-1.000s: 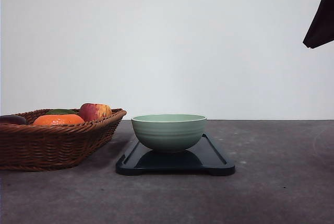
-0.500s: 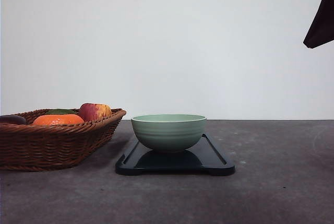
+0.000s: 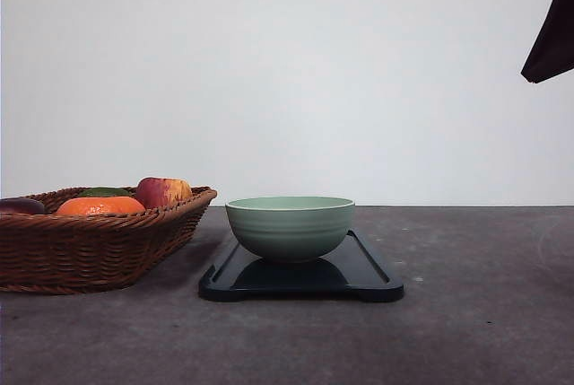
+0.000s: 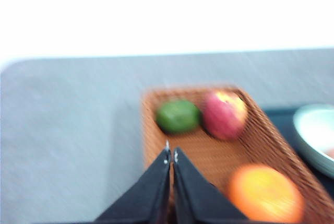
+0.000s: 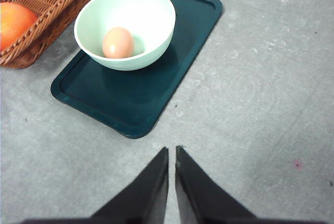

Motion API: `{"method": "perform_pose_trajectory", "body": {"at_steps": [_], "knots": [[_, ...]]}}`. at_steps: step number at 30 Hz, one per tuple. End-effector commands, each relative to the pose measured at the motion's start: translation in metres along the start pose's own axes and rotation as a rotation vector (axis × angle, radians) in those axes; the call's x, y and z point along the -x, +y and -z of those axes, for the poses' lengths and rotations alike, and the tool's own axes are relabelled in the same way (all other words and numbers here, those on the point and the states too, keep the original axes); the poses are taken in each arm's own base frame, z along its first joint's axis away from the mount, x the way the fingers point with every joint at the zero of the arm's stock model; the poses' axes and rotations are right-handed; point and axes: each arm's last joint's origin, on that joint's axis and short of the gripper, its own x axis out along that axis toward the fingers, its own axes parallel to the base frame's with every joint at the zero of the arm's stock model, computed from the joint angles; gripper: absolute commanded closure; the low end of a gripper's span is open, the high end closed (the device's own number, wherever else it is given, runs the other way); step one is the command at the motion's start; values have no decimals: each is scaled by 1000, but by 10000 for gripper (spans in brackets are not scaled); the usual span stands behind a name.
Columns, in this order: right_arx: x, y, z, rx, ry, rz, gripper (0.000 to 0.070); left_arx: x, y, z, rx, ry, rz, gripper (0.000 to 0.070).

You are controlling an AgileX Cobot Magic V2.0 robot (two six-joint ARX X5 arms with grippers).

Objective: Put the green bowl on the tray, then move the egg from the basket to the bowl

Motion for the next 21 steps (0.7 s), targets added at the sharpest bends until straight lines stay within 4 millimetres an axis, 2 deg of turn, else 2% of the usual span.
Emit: {"method": "perform_pose_trajectory", "body": {"at_steps": [1, 7, 12, 21], "knots": [[0, 1, -2, -4, -8, -4, 685, -2, 2, 13, -25, -24, -21, 700], [0, 1, -2, -3, -8, -4, 685, -8, 8, 58, -16, 14, -90, 700], [0, 1, -2, -3, -8, -4, 685, -12, 10, 81, -13, 25, -107, 700], [0, 1, -2, -3, -8, -4, 685, -12, 10, 82, -12, 27, -107, 700]]}}
